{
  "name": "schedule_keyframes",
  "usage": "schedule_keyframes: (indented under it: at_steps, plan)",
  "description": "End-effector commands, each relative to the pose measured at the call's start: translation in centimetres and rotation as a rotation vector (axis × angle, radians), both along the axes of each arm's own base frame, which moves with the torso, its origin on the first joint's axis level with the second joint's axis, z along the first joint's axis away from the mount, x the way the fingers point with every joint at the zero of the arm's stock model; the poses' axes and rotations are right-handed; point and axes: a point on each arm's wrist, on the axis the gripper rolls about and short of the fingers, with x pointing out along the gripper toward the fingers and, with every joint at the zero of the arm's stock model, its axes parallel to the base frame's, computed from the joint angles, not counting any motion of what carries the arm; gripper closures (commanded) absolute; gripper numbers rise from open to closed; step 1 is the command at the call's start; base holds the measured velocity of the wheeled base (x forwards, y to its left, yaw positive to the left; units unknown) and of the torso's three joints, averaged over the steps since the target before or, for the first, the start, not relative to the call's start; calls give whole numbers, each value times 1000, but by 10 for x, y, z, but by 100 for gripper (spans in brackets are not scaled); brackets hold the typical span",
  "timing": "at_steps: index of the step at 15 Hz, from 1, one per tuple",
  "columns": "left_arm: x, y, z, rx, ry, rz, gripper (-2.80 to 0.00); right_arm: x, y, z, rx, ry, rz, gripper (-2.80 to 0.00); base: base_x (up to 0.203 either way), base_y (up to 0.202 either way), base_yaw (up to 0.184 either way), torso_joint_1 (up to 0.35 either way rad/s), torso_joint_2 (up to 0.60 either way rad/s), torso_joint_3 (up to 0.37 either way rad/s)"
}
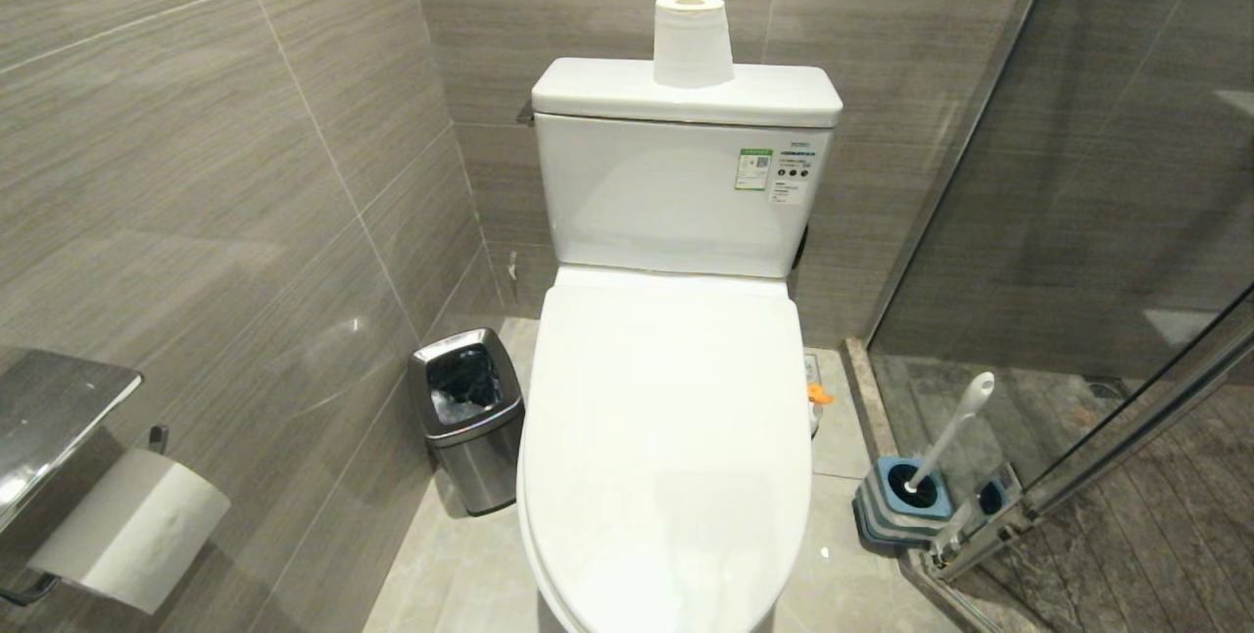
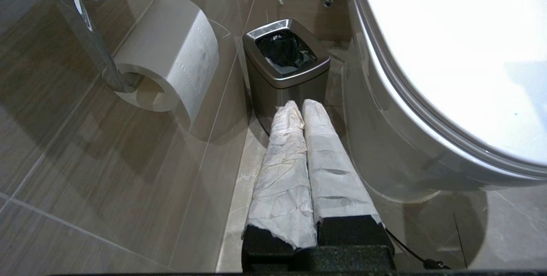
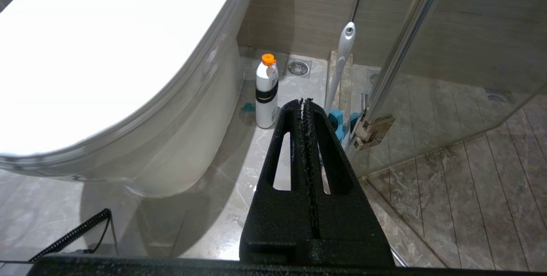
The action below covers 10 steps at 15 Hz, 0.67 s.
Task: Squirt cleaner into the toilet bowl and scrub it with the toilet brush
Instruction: Use the left hand to lift the toilet lid slightly
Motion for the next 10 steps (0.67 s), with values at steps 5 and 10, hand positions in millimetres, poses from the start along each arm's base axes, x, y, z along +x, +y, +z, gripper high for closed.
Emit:
schedule_keyframes:
  at_steps: [5, 10]
  plan:
    - [0, 0, 0, 0, 5, 1, 0, 0, 0, 0, 0, 1, 0, 0, 0, 0, 0, 0, 0, 0]
    - [0, 0, 1, 5, -8, -4, 0, 0, 0, 0, 0, 1, 0, 0, 0, 0, 0, 0, 0, 0]
